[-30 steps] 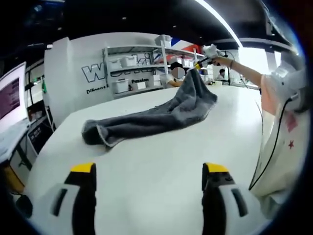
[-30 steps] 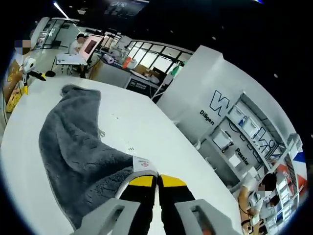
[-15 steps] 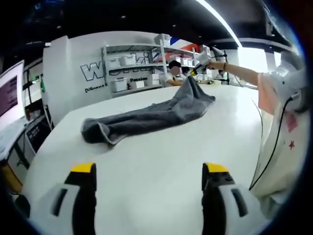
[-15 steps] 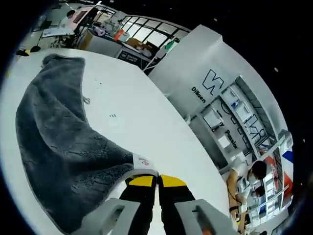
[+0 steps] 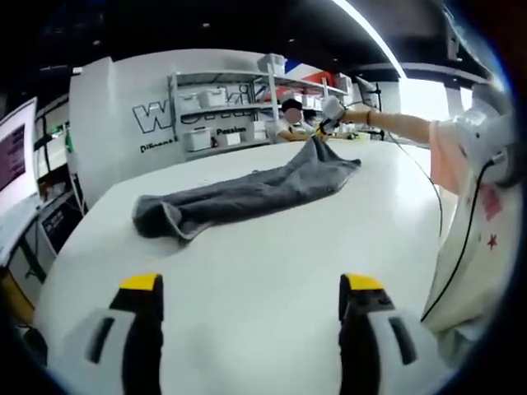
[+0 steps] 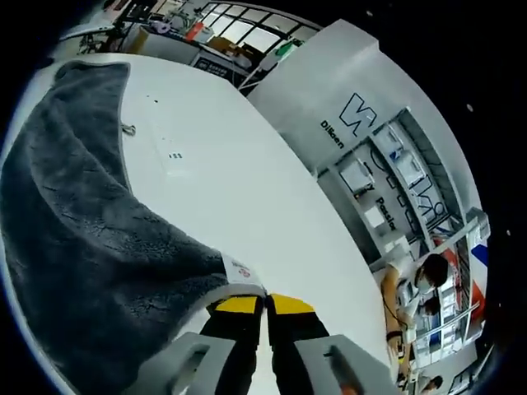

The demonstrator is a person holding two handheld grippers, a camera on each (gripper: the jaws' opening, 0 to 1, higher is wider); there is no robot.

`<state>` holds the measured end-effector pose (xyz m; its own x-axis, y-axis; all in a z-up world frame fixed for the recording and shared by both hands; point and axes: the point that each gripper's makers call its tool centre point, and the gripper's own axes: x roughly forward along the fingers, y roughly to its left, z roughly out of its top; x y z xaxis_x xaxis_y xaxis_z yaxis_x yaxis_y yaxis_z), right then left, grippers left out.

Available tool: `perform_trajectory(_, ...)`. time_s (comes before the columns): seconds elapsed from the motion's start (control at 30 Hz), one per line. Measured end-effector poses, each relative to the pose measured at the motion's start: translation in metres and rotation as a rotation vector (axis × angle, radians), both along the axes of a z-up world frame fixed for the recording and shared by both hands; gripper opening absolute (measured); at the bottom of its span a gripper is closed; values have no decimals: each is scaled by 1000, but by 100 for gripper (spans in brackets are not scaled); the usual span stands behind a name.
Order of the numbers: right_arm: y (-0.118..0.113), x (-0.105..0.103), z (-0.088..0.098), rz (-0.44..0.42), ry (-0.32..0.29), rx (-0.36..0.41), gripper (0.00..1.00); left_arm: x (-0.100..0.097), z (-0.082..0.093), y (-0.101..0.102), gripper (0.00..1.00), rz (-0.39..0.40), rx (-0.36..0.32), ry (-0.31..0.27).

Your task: Fold the towel on the table until its edges align and the towel forms a compact rectangular stack.

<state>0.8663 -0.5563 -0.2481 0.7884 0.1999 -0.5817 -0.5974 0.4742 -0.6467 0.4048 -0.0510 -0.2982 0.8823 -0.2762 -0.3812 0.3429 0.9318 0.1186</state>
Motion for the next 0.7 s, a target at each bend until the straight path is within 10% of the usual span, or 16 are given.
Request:
perform_trajectory(0.4,-6,-7,4,-34,3,41,8,3,2,0,97,-3,13,3)
perform_trajectory(0.7,-11,-15,14,-76,0,106,31,4,2,-3,99,-18,16,10)
